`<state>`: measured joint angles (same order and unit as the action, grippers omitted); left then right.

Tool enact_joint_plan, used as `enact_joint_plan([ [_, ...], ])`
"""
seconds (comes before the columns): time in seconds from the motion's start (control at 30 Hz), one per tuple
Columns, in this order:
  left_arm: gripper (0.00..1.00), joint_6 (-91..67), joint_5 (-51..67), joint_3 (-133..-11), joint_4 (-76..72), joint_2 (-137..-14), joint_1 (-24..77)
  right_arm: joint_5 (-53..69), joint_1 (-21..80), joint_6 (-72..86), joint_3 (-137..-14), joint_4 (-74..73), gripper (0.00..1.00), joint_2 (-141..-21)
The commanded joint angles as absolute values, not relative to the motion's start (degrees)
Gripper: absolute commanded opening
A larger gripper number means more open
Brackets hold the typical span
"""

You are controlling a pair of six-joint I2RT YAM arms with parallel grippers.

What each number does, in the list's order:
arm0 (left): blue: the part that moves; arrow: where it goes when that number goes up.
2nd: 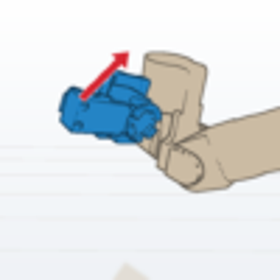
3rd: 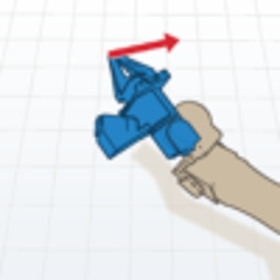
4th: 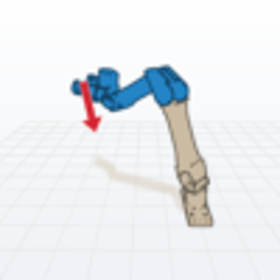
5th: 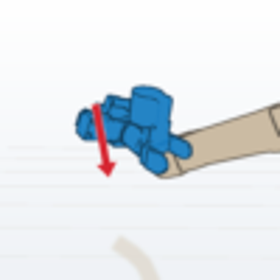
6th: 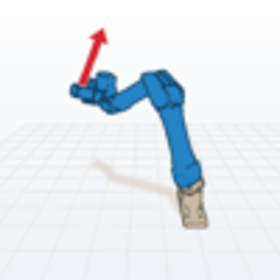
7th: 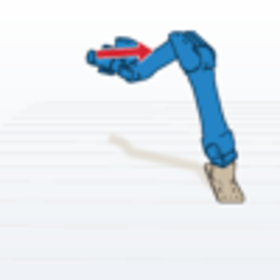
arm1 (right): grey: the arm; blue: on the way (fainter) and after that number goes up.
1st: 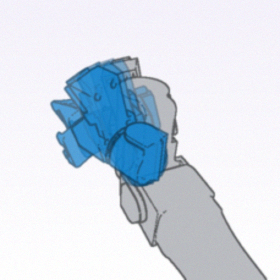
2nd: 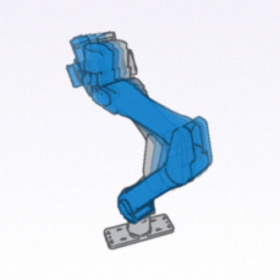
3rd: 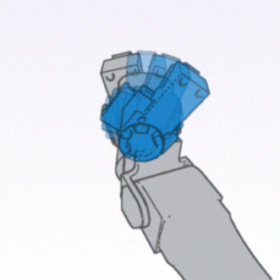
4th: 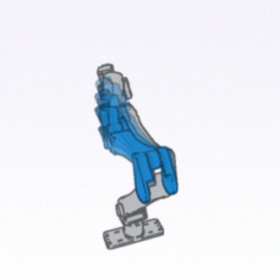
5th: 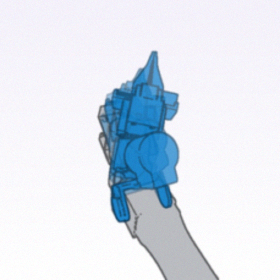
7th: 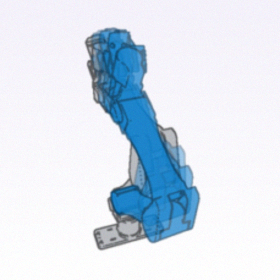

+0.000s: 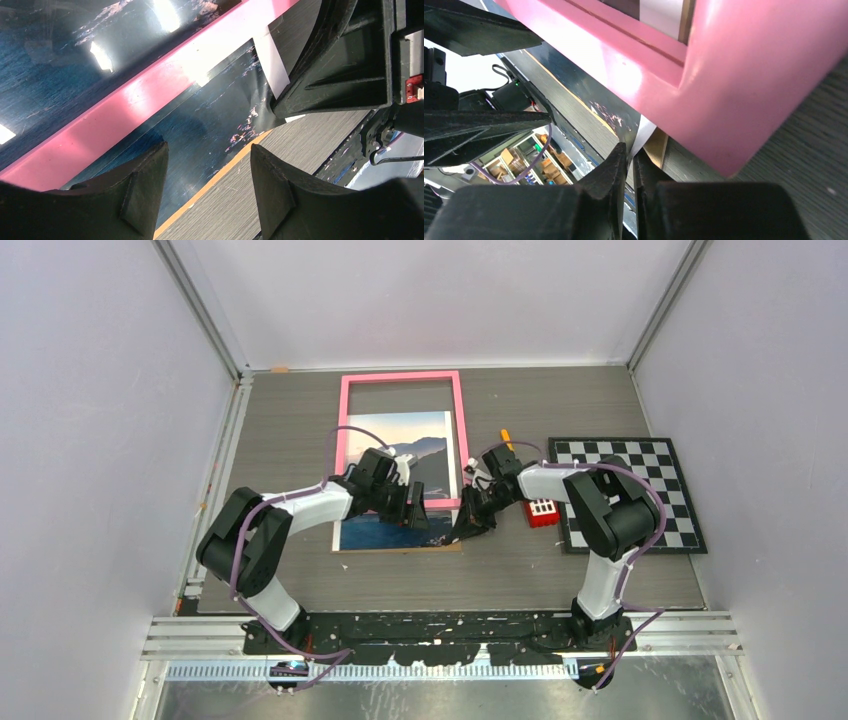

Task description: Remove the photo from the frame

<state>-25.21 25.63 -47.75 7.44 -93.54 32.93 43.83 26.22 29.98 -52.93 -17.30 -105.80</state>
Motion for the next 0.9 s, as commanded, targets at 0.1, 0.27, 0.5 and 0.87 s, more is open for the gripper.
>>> enact_joint_plan([
  [0.1,0.63,-19.71,23.65,-47.17,10.02,-90.4,33.84,43.79,26.21,31.46,-54.78,-16.74,0.01,-104.29],
  [0.27,0.65,-6.47,22.62,-47.65,13.98,-83.87,34.98,46.36,25.47,33.94,-54.13,-14.56,0.01,-103.84],
  [0.5,0.71,14.35,19.12,-42.6,10.48,-76.72,40.21,49.41,24.99,38.62,-53.37,-10.83,0.01,-103.74],
  [0.87,0.73,30.83,9.17,-35.76,-2.88,-75.62,51.59,52.26,23.13,43.43,-52.3,-8.18,0.01,-104.8],
])
